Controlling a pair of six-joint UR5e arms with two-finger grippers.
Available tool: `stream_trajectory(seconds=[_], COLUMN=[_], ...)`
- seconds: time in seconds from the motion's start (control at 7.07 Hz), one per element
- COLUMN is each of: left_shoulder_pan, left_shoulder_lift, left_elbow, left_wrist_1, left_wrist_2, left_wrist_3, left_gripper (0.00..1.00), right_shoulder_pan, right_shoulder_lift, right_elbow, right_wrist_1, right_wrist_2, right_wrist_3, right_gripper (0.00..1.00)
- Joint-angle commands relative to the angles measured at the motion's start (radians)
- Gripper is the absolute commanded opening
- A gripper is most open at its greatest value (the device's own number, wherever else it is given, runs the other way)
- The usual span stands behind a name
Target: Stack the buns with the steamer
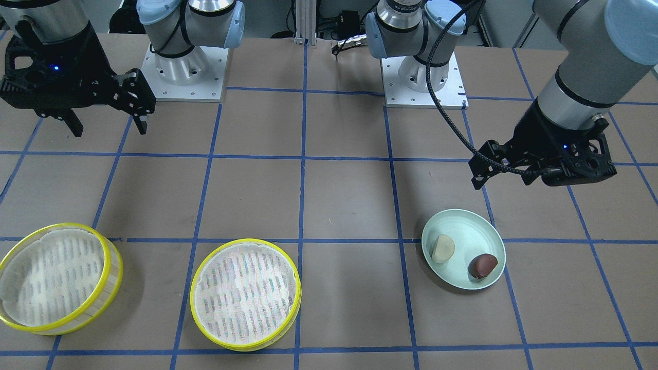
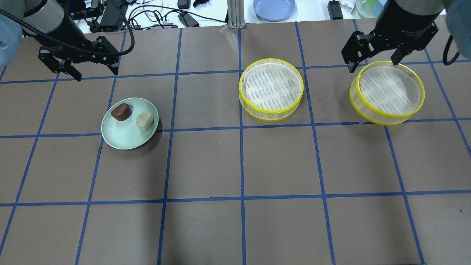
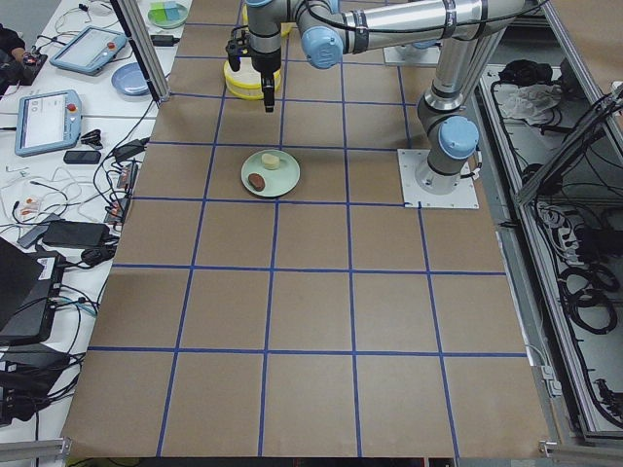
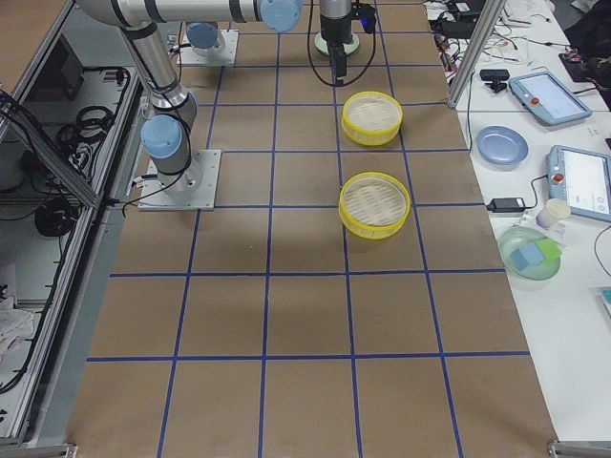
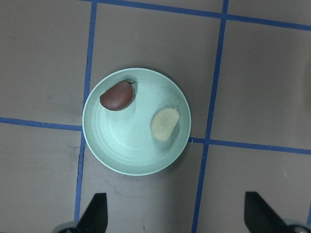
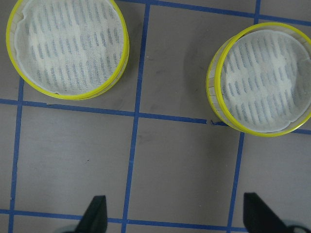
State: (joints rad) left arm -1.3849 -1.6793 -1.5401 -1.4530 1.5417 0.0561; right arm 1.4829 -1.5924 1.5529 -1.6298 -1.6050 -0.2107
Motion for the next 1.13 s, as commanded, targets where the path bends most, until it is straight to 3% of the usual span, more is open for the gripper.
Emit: stream_trajectory(seconds=[0.0, 0.14, 0.28, 0.42, 0.57, 0.99], left_shoulder_pan=[0.018, 0.033, 0.062, 0.066, 0.066, 0.066], left_shoulder_lift=[-0.02, -0.046, -0.066, -0.104, -0.162, -0.292], left_elbow=[-0.008, -0.024, -0.078, -0.147, -0.208, -0.221], left_wrist_1=[0.011, 0.043, 0.101, 0.218, 0.326, 0.355], left_wrist_2=[0.001, 0.003, -0.008, -0.009, -0.014, -0.145], left_wrist_3=[0.052, 0.066, 0.068, 0.07, 0.07, 0.063], left_gripper=[1.0, 1.0, 1.0, 1.0, 1.0, 1.0], right_shoulder_pan=[-0.137, -0.235, -0.338, -0.402, -0.436, -0.472], right_shoulder_lift=[0.006, 0.012, 0.034, 0.088, 0.182, 0.424], right_elbow=[-0.001, -0.001, -0.001, -0.001, -0.013, -0.014], right_wrist_1=[-0.002, -0.008, -0.01, -0.086, -0.24, -0.494], right_wrist_2=[0.002, 0.01, 0.01, 0.01, -0.004, 0.013], right_wrist_3=[-0.226, -0.372, -0.393, -0.433, -0.476, -0.602], right_gripper=[1.0, 1.0, 1.0, 1.0, 1.0, 1.0])
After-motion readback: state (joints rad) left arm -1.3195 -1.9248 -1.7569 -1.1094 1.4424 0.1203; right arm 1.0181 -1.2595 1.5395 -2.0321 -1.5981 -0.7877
